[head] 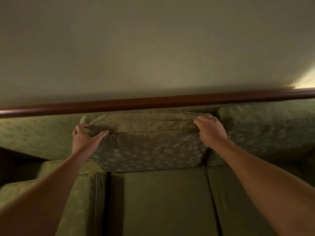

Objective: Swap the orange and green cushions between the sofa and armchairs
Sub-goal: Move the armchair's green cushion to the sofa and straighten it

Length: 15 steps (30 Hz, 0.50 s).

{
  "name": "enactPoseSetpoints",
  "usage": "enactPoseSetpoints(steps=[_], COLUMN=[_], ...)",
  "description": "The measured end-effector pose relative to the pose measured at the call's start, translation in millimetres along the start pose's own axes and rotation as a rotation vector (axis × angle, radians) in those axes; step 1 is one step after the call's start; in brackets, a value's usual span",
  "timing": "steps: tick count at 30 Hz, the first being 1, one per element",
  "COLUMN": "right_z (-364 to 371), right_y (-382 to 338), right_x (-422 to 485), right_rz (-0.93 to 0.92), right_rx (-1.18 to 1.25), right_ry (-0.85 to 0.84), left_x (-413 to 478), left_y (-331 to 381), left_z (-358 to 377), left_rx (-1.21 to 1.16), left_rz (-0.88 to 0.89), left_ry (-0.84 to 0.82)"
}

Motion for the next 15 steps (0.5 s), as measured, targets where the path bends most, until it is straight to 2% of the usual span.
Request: enactPoseSetpoints(steps=[5, 10, 15], right_z=[-3, -32, -28], right_y=[14, 43, 44], right_x=[1, -8, -7], right_rz=[-0.021, 0.056, 0.092], right_rx=[0.082, 0.115, 0.016], right_ry=[0.110, 0.152, 0.054], left_x=[-1, -10, -10], left_y=[15, 36, 33], left_z=[0, 8, 16], left_rx=[-0.041, -0.077, 0.011], left_rz=[-0.036, -0.032, 0.073], left_ry=[0.030, -0.043, -0.132])
Point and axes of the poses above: each hand's wrist, its own x-axis towards the middle knuckle, its own z-axis out of the palm, y = z × x, the point moved 1 cm from there along x, towards the middle knuckle, and after that the axes turned 6 degrees about z, right-handed, at the moved point
